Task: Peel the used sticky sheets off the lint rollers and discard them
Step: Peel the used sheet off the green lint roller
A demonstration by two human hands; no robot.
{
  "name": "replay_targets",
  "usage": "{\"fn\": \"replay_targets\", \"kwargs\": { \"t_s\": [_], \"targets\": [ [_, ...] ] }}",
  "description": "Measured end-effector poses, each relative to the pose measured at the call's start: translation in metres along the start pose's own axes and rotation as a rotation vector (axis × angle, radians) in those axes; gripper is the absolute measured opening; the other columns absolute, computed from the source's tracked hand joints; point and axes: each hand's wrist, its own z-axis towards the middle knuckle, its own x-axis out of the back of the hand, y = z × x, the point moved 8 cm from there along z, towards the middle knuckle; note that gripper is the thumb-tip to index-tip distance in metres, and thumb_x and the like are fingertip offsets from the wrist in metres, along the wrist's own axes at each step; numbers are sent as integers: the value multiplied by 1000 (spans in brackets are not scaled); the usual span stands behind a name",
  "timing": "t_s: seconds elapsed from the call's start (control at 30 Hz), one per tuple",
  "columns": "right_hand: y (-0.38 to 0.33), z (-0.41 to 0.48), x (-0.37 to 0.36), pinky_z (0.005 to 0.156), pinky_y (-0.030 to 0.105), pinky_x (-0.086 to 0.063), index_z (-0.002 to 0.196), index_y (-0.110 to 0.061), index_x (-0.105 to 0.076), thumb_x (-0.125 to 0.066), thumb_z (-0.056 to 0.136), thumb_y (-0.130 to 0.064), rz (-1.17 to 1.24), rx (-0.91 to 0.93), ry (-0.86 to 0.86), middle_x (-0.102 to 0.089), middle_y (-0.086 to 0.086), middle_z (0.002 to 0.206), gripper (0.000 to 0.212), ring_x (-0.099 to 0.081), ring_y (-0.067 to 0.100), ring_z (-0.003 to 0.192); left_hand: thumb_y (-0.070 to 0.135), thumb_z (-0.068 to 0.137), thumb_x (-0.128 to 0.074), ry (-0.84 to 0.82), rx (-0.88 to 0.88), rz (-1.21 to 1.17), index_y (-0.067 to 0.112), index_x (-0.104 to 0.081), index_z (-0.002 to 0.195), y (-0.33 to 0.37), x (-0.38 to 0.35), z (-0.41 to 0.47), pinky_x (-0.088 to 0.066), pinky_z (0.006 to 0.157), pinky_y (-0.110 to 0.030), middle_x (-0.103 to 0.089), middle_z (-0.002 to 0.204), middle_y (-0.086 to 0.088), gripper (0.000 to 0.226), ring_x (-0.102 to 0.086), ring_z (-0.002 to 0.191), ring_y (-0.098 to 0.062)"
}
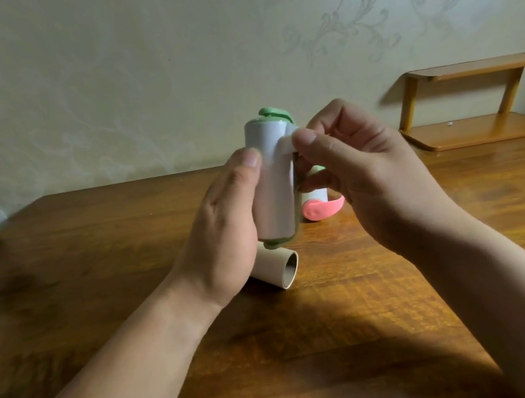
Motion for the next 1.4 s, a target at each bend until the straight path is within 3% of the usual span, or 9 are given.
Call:
{"fn": "replay_targets", "kwargs": {
  "t_s": [0.07, 0.17, 0.23, 0.43, 0.7, 0.93, 1.17, 1.3, 1.4],
  "targets": [
    [0, -2, -2, 81, 49, -61, 94, -5, -61, -67, 107, -21, -60, 17, 19, -69, 25, 96, 22, -66, 28, 87, 70, 110, -34, -33, 16, -88, 30, -71, 141, -3, -9, -1, -58, 106, -57, -75, 134, -13, 62, -70, 126, -33],
    [-1, -2, -5, 79, 44, -61, 94, -7, -62, -67, 105, -22, -3, 2, 16, -68, 23, 91, 19, -68, 27, 85, 86, 91, -61, 36, 0, -102, 33, -64, 141, -1, -9, 1, -65, 88, -36, -77, 125, -6, 73, -78, 114, -18],
    [-1, -2, -4, 75, 34, -60, 93, -9, -60, -64, 108, -15, 53, -24, 18, -69, 13, 90, 16, -70, 22, 84, 71, 89, -77, 153, 21, -140, 29, -55, 137, -8, 0, 3, -63, 84, -32, -75, 123, -6, 68, -79, 107, -17],
    [14, -1, 5, 75, 35, -63, 85, -14, -54, -58, 108, -4, 156, -161, 123, -76, 13, 92, 24, -80, 29, 90, 51, 98, -66, 248, 170, -300, 24, -75, 116, -24, 9, 5, -54, 70, -28, -78, 96, 3, 34, -72, 84, -11],
    [16, -1, -2, 81, 35, -65, 81, -14, -53, -60, 98, -11, 176, -157, 104, -69, 25, 99, 19, -77, 35, 95, 71, 99, -63, 196, 257, -315, 15, -82, 125, -31, 2, 3, -53, 78, -36, -79, 114, -25, 64, -73, 95, -26],
    [21, 2, 3, 76, 38, -67, 78, -11, -49, -44, 106, 4, 321, -208, 169, -81, 12, 88, 33, -82, 35, 93, 55, 102, -67, 229, 299, -567, 26, -89, 110, -32, 9, 6, -58, 64, -25, -82, 96, 1, 37, -75, 78, -12],
    [31, 5, 18, 81, 42, -67, 104, 0, -55, -40, 106, -2, 439, -252, 286, -79, 23, 97, 15, -78, 33, 83, 45, 113, -49, 297, 375, -626, 15, -76, 137, -40, 11, 6, -58, 67, -29, -78, 102, -6, 47, -73, 85, -18],
    [33, 4, 14, 83, 44, -67, 107, 1, -60, -42, 108, -7, 433, -252, 269, -77, 26, 102, 19, -75, 35, 86, 75, 91, -68, 274, 332, -476, 18, -74, 138, -37, 11, 6, -58, 69, -29, -81, 106, -5, 74, -76, 90, -16],
    [33, 5, 18, 77, 41, -67, 104, -4, -56, -42, 107, -6, 458, -249, 304, -71, 24, 106, 14, -77, 33, 85, 53, 94, -81, 347, 308, -429, 13, -74, 133, -37, 19, 7, -57, 64, -25, -81, 96, 1, 56, -76, 79, -11]
  ]
}}
